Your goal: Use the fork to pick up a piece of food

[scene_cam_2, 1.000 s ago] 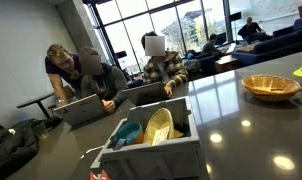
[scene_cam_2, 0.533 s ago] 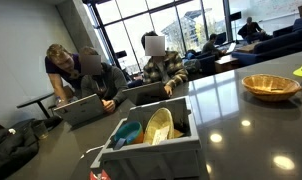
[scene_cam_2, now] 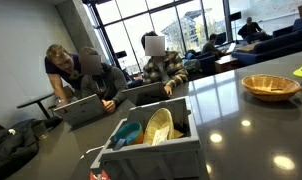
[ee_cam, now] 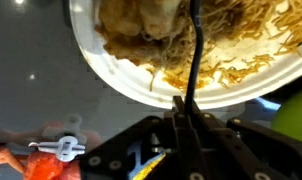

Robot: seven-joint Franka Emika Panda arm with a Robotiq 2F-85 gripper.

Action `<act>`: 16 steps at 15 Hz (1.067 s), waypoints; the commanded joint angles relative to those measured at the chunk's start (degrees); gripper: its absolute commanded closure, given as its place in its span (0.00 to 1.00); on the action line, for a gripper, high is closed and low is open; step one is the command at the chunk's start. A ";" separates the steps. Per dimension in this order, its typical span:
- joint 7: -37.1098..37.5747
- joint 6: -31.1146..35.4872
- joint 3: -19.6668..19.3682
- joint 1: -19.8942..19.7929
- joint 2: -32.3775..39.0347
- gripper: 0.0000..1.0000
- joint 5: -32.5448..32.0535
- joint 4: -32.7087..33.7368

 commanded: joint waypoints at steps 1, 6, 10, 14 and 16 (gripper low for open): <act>-2.37 -1.34 13.41 -14.17 2.67 0.99 1.83 -1.82; -1.36 -4.73 3.51 -6.89 -1.18 0.99 2.48 4.93; 10.49 -2.78 -11.84 9.67 -3.04 0.99 -10.94 4.57; 18.45 -0.24 -23.52 21.86 -4.25 0.99 -19.83 0.91; 16.56 -1.28 -27.20 24.98 -7.65 0.99 -17.70 0.59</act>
